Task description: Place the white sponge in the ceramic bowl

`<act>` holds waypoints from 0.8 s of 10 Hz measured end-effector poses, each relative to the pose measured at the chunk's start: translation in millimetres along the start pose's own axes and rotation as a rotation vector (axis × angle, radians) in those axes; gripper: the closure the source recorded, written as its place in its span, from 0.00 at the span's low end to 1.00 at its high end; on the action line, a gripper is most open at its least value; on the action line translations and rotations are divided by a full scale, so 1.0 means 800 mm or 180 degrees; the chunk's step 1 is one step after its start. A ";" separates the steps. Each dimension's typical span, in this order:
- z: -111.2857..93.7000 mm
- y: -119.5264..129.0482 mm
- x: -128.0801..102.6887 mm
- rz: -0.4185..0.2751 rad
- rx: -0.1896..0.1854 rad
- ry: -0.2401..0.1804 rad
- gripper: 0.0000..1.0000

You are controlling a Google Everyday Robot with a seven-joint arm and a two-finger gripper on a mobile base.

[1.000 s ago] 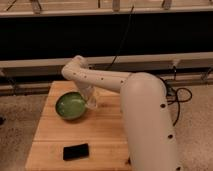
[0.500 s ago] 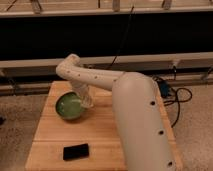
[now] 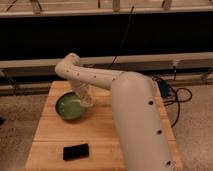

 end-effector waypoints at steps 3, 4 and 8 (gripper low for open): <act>-0.005 -0.003 0.000 -0.0026 -0.0009 -0.0003 0.24; -0.006 -0.003 0.000 -0.0025 -0.0011 -0.0003 0.21; -0.012 -0.005 0.001 -0.0040 -0.0019 -0.0013 0.22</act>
